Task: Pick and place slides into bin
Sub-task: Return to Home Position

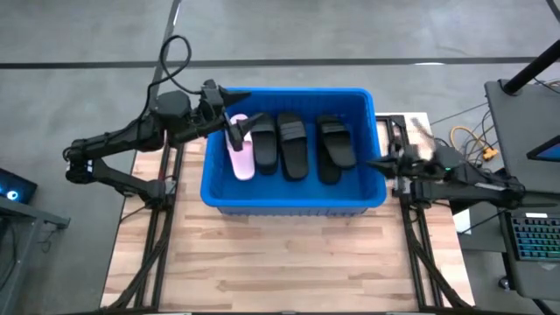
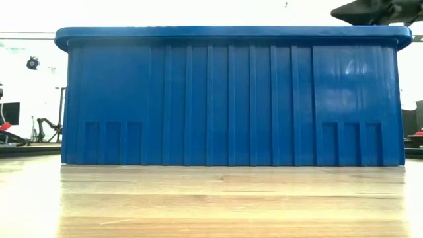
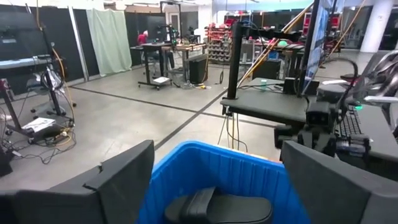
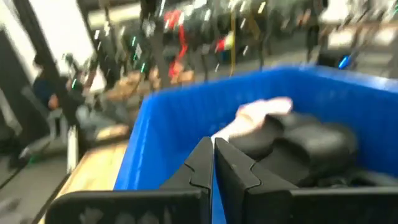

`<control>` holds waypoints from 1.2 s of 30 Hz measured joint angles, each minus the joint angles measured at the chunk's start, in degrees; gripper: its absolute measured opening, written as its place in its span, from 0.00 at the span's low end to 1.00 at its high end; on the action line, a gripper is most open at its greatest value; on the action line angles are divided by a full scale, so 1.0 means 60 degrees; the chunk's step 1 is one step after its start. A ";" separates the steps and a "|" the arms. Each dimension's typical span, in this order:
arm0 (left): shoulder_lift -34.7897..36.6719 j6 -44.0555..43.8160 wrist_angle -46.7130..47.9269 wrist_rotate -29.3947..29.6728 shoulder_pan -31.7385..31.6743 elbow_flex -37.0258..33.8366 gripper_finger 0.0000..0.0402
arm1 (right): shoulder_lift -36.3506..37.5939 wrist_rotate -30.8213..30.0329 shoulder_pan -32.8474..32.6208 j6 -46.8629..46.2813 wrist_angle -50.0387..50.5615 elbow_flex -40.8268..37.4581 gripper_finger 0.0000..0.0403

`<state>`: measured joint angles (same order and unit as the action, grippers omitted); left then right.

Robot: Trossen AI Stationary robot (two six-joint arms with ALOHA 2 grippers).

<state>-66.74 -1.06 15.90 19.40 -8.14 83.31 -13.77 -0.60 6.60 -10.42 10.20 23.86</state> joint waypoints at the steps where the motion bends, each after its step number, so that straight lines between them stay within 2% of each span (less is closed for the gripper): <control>1: -0.0016 0.0007 -0.0038 0.0000 0.0000 0.0004 0.82 | 0.0320 -0.0195 -0.0069 0.0055 -0.0008 -0.0004 0.02; 6: -0.0005 0.0086 -0.0118 0.0000 0.0000 0.0005 0.64 | 0.1710 -0.0337 -0.0350 0.0082 0.0008 -0.0414 0.02; 9: -0.0003 0.0301 -0.0072 -0.0004 0.0000 0.0007 0.50 | 0.2326 -0.0339 -0.0395 0.0203 -0.0610 -0.0971 0.02; 12: -0.0003 0.0855 -0.0065 -0.0014 0.0000 0.0007 0.33 | 0.2252 0.0182 -0.0392 0.0632 -0.1687 -0.1535 0.02; 15: -0.0003 0.1360 -0.0065 -0.0112 0.0000 0.0007 0.15 | 0.2121 0.0398 -0.0392 0.0809 -0.3758 -0.2183 0.02; 17: -0.0003 0.1688 -0.0054 -0.0578 0.0000 0.0004 0.05 | 0.2148 0.0443 -0.0392 0.0762 -0.4575 -0.2705 0.02; 22: -0.0089 0.2030 0.0280 -0.1754 0.0018 0.0004 0.01 | 0.2297 0.0588 -0.0392 0.0244 -0.6007 -0.3665 0.02; 27: -0.0112 0.1880 0.3515 -0.1737 0.0004 -0.0053 0.00 | 0.2276 0.0637 -0.0392 -0.0313 -0.5853 -0.3898 0.02; 29: -0.0104 0.1397 0.4243 -0.2235 0.0010 -0.0166 0.00 | 0.2272 0.0604 -0.0392 -0.0335 -0.5829 -0.3898 0.02; 33: 0.0126 0.1488 0.3190 -0.4890 0.0060 -0.0885 0.00 | 0.2284 0.0147 -0.0392 -0.0476 -0.5871 -0.3891 0.02; 34: 0.0232 0.1453 0.2621 -0.5368 0.0085 -0.1126 0.00 | 0.2275 -0.0050 -0.0392 -0.0520 -0.5863 -0.3891 0.02; 36: 0.0449 0.1256 0.1708 -0.5690 0.0267 -0.1688 0.00 | 0.2272 -0.0480 -0.0392 -0.0521 -0.5850 -0.3891 0.02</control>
<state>-64.05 6.48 26.15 -14.74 -6.54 73.18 -0.14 -3.48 4.25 -13.54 -24.90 0.51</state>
